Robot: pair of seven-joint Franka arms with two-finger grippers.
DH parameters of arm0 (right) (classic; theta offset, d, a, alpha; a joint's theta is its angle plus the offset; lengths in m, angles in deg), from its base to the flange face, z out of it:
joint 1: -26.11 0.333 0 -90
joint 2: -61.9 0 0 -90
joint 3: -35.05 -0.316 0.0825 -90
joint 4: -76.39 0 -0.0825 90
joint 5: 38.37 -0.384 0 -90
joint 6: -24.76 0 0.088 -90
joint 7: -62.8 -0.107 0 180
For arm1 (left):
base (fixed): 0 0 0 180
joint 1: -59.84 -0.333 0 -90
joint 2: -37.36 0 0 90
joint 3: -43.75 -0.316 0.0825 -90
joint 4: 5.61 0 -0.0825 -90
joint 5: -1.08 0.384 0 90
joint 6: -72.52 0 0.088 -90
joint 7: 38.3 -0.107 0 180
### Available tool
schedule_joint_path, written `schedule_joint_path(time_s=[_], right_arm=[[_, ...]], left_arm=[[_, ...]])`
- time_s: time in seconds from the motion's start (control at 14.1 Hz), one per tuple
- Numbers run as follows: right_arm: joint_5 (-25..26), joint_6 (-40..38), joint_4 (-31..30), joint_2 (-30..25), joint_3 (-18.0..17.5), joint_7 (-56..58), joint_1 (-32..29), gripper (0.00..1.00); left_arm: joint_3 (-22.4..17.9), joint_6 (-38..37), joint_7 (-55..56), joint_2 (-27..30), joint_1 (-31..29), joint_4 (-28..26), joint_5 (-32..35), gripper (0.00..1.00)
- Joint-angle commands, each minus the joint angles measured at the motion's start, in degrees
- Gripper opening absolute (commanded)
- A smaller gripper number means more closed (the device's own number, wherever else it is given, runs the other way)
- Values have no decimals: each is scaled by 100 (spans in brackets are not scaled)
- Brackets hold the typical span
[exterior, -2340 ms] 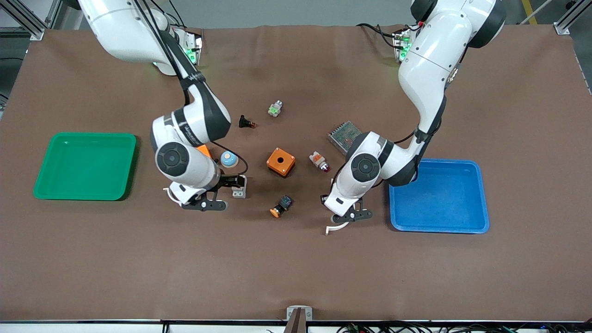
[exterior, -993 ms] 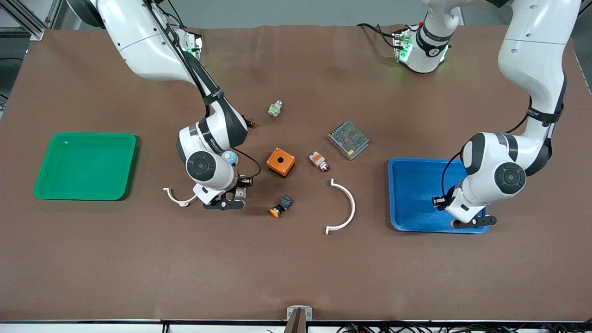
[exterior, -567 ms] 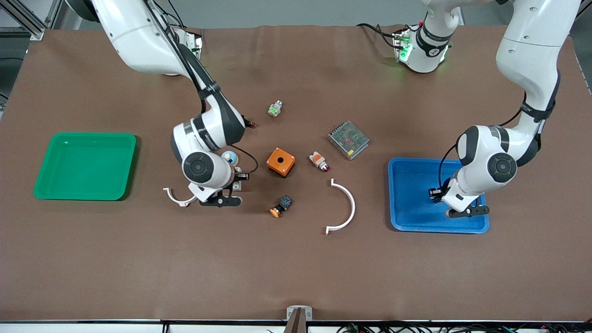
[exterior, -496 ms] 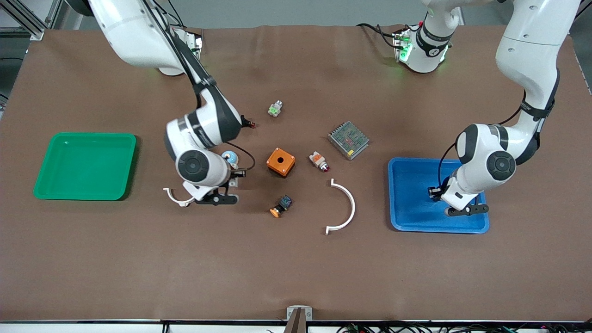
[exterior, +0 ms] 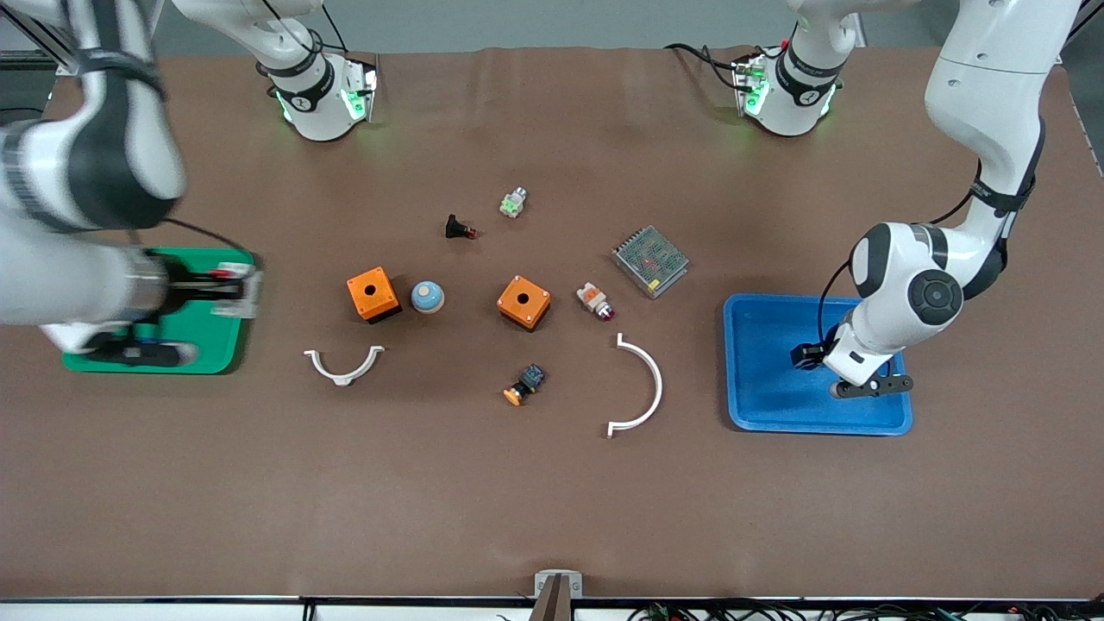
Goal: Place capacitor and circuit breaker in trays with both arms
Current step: 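Drop the capacitor into the blue tray while the right gripper carries the breaker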
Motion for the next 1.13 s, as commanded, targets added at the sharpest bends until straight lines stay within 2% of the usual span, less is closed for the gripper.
schedule_joint_path(time_s=[0.0,0.14,0.21,0.35,0.5,0.71,1.06], right_arm=[[341,-56,99,140,-141,1025,-893,23],[377,15,82,193,-132,1554,-1465,22],[386,180,56,272,-132,1817,-1676,22],[456,549,-137,404,-132,2048,-1941,22],[474,1163,-558,422,-132,2101,-2047,22],[492,1903,-1086,457,-132,2171,-2109,22],[623,2510,-1114,983,-132,2565,-2381,22]], left_arm=[[24,-225,31,615,-22,159,113,100],[24,-794,13,888,-31,710,113,100],[24,-1346,5,942,-22,1140,113,100],[32,-2515,-4,1038,-22,2037,113,100],[32,-3299,-13,1249,-14,2627,105,100],[111,-3838,-162,1688,-14,2832,26,100],[42,-4471,-811,2452,-14,2771,-456,100]])
